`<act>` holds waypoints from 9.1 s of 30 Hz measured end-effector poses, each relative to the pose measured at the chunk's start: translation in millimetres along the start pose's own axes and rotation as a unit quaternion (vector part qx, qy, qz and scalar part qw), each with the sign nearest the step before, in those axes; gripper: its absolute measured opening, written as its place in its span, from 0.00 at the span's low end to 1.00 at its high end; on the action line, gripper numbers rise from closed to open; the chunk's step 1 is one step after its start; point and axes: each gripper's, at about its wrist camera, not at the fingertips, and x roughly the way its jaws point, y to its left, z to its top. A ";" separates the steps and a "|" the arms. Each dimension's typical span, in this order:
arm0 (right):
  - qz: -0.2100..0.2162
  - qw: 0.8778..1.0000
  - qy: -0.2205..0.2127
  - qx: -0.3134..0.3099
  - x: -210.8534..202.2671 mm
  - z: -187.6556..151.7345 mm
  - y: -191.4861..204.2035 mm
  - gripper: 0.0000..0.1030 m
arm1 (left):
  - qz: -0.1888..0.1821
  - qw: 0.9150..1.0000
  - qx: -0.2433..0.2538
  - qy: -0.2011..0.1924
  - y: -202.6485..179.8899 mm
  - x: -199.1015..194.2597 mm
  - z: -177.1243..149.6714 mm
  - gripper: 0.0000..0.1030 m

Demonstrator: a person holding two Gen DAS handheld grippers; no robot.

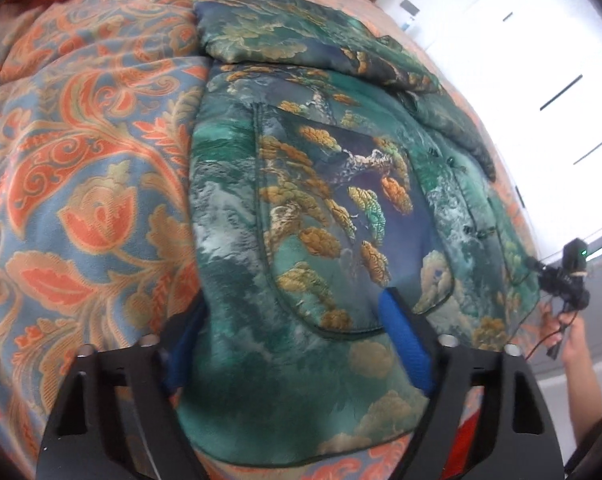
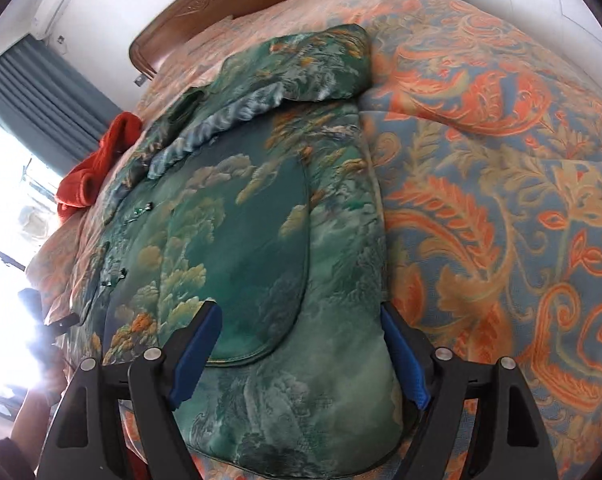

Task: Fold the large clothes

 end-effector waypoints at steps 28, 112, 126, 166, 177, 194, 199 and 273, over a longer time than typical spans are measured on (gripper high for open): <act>0.033 0.998 0.000 -0.058 -75.7 17.9 88.4 0.19 | -0.007 0.999 0.045 -0.005 -29.3 -89.1 -20.9 0.14; 0.192 0.948 -0.117 0.227 -8.8 146.7 -5.0 0.70 | -0.070 0.987 -0.119 -0.086 71.3 -106.4 174.8 0.95; -0.049 0.998 -0.027 -0.036 55.1 164.3 67.7 0.70 | 0.098 0.995 0.011 -0.023 17.3 4.4 186.4 0.28; -0.127 0.979 -0.161 -0.001 171.1 185.5 26.3 0.17 | 0.178 0.967 -0.035 -0.178 69.2 104.5 213.7 0.27; -0.130 0.977 -0.167 -0.003 168.8 184.0 26.5 0.17 | 0.176 0.968 -0.038 -0.176 71.4 104.8 214.5 0.28; -0.121 0.976 -0.178 0.001 166.7 182.2 26.4 0.21 | 0.183 0.964 -0.058 -0.183 76.0 99.7 213.1 0.54; -0.125 0.977 -0.174 0.010 159.4 182.7 26.5 0.32 | 0.197 0.961 -0.066 -0.182 74.1 92.5 212.2 0.68; -0.145 0.969 -0.185 -0.080 85.9 39.8 42.9 0.97 | 0.116 0.960 0.114 -0.229 -67.7 -30.6 39.0 1.00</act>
